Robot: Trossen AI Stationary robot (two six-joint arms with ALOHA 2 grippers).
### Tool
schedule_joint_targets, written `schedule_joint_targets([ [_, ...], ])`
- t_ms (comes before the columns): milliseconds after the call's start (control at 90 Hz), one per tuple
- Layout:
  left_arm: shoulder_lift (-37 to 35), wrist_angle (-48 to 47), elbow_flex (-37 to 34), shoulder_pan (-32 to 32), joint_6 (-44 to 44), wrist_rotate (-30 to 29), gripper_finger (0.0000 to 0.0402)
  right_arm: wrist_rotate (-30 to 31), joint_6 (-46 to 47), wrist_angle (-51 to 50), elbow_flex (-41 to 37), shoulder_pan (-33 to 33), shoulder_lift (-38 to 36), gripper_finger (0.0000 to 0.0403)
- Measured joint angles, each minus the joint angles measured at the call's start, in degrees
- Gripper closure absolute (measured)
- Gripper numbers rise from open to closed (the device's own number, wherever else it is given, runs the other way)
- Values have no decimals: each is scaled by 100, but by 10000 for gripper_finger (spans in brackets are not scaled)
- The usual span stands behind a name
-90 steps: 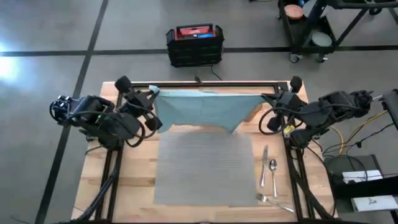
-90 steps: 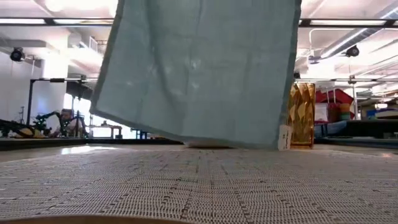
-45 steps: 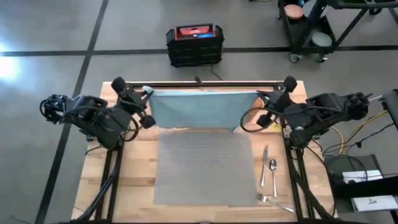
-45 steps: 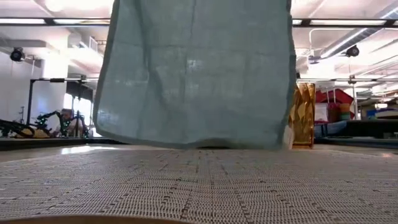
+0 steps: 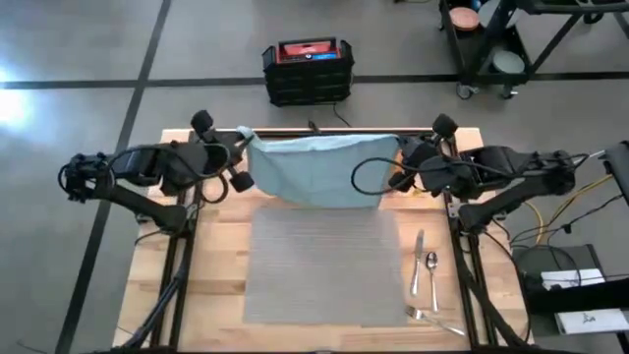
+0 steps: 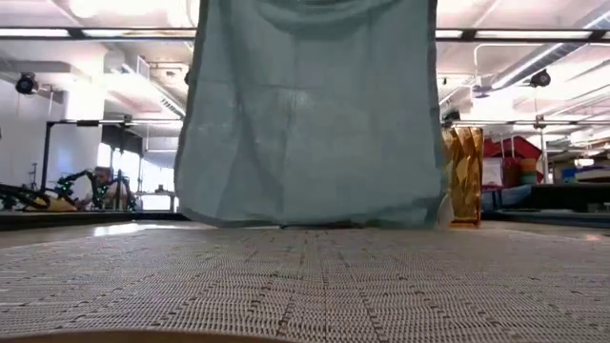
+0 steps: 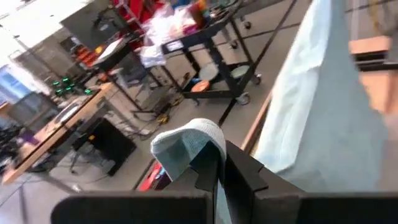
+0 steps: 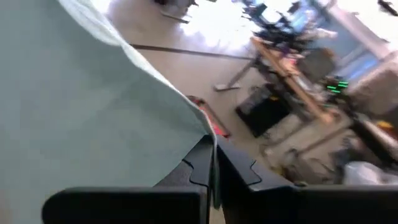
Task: Set table place
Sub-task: Fold the table napkin
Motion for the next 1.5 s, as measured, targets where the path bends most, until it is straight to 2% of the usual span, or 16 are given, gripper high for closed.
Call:
schedule_joint_targets([
  [178, -17, -577, -13, -831, -1144, 487, 402, -986, 593, -10, 2, 637, 56, 403],
  [289, 107, -794, -160, -1501, -1905, 546, 402, -1376, 1046, -99, 2, 1129, 251, 403],
  [444, 280, -803, -536, -2468, -3021, 744, 402, -1516, 1998, -604, -9, 1928, 624, 403],
  [589, 532, -798, -973, -3268, -4199, 790, 402, -1534, 2749, -596, -181, 2634, 1119, 403],
  [800, 1094, -641, -1595, -3999, -5972, 1169, 402, -1544, 4055, -574, -428, 3321, 2142, 403],
  [978, 1748, 83, -1997, -4342, -6770, 1661, 402, -1705, 4856, -501, -450, 3632, 3270, 403],
  [1200, 2610, 862, -2069, -4466, -7151, 2405, 402, -2467, 5270, 156, -449, 3747, 4488, 403],
  [1300, 2917, 1112, -2064, -4459, -7357, 2931, 402, -2853, 5275, 401, -402, 3755, 4800, 403],
  [1500, 3437, 1433, -2064, -4517, -7989, 3707, 402, -3082, 5275, 680, -386, 3750, 4952, 403],
])
